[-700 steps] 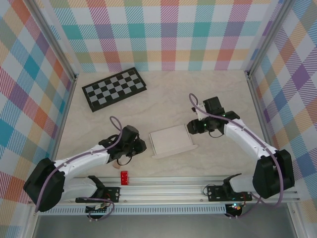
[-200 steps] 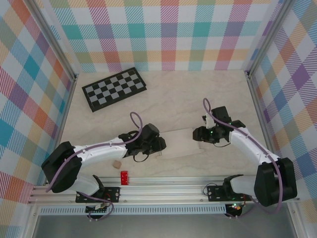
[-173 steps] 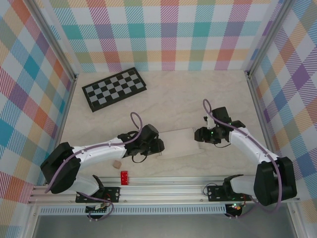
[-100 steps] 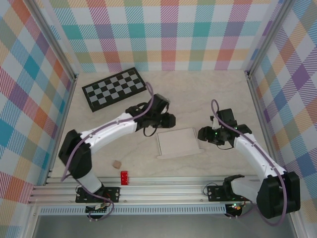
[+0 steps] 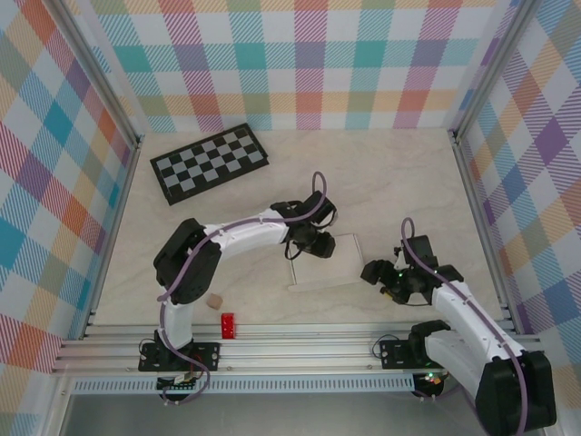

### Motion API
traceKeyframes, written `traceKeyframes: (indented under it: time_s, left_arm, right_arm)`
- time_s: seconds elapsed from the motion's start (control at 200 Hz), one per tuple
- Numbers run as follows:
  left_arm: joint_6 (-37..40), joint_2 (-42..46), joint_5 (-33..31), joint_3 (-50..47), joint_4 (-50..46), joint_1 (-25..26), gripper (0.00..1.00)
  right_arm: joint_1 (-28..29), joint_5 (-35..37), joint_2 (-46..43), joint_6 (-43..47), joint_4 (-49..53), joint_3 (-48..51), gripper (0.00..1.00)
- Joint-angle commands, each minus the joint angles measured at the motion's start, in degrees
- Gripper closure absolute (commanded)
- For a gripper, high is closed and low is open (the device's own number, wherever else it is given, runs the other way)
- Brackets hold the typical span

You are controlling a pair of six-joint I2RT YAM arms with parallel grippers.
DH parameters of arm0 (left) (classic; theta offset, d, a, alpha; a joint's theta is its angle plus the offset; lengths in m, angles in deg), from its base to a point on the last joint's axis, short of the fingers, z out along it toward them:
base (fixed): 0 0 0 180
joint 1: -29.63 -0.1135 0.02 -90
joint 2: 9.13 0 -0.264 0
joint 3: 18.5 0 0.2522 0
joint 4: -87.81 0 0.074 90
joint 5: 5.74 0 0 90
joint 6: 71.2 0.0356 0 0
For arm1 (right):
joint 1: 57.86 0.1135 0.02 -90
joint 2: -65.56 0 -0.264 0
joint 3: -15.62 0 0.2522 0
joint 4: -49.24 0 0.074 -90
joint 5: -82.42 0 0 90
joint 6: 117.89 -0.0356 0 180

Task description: Fold the paper box

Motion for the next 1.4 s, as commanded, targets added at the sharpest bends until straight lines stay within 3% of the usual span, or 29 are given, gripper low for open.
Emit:
traceKeyframes:
  time_s: [0.0,0.175,0.35,0.55,0.72,0.87,1.04,1.395]
  left_arm:
    - [1.96,-1.17,0.31,-1.23,-0.52,0.29,0.66]
    - [1.9,-2.46,-0.43,-4.83,0.89,0.25,0.66]
    - [1.09,-4.07,0.24,-4.31,0.43,-0.25,0.67]
    - [-1.67,-1.34,-1.46,5.32,-6.9,-1.79,0.66]
    - [-2.64,-2.16,-0.12,11.88,-11.82,-4.95,0.65]
    - [-1.89,-4.56,2.74,8.01,-8.56,-5.92,0.65]
    - [-1.51,-5.86,1.9,6.02,-6.79,-5.99,0.66]
    - [-0.64,-9.6,0.52,4.79,-6.73,-6.0,0.66]
  right_arm:
    - [-0.39,-3.46,-1.36,-6.01,-6.55,2.85,0.23]
    - [-0.8,-1.84,-5.15,-9.39,-11.65,7.2,0.14]
    - [-1.1,-1.88,-5.88,-12.88,-15.22,10.08,0.13]
    - [-1.11,-1.66,-4.14,-12.89,-14.97,9.02,0.13]
    - [-1.06,-3.08,-0.23,-12.65,-16.82,8.44,0.13]
    - [-1.02,-5.47,3.88,-11.58,-21.34,8.09,0.13]
    - [-0.68,-8.68,10.15,-10.45,-26.75,6.31,0.12]
    - [3.37,-13.52,21.12,-8.67,-48.15,2.53,0.11]
